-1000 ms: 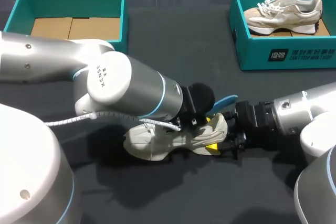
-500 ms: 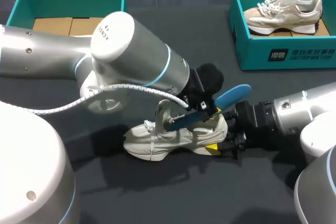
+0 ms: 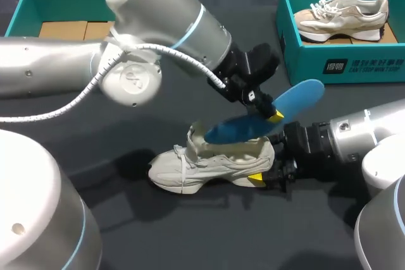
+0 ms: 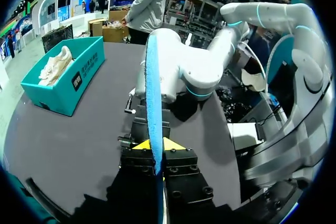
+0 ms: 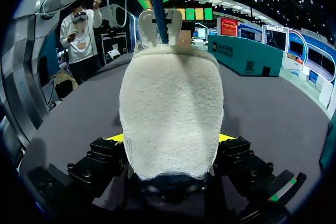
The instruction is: Take the shoe out of the shoebox, open the shoe tongue, remove and reinsert the insole, then place the shoe into the shoebox
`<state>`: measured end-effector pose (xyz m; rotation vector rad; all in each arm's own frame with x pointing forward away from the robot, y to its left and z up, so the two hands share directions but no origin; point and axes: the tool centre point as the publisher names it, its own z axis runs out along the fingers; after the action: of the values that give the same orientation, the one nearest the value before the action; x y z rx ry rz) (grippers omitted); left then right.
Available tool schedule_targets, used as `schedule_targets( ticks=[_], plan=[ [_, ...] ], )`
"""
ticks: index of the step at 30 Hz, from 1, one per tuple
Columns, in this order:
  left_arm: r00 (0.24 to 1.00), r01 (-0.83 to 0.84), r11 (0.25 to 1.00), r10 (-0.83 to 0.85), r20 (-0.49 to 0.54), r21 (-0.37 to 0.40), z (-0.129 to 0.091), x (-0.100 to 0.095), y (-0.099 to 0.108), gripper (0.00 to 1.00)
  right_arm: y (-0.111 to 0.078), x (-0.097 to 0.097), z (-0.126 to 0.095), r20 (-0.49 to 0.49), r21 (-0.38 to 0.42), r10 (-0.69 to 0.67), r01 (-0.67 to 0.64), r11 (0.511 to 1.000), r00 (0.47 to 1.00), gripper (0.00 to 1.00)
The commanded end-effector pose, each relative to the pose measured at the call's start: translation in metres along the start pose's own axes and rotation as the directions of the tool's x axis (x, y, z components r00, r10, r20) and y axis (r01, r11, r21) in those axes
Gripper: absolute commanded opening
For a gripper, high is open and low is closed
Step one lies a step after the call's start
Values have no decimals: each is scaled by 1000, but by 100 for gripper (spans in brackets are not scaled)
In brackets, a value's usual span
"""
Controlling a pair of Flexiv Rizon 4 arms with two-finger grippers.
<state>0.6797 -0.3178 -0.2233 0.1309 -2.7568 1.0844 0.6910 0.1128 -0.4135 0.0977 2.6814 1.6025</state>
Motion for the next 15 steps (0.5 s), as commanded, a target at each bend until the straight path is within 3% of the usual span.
schedule_targets(
  ticks=[1,2,15],
  plan=[
    [995,-31,998,36,-91,47,-29,9,-13,0,-2,0,2,2,3,-1,1,1000,1000,0],
    [988,-39,996,49,-146,75,-35,11,-18,0,-2,0,2,2,3,-1,1,1000,1000,0],
    [988,-39,996,49,-146,75,-35,11,-18,0,-2,0,2,2,3,-1,1,1000,1000,0]
  ],
)
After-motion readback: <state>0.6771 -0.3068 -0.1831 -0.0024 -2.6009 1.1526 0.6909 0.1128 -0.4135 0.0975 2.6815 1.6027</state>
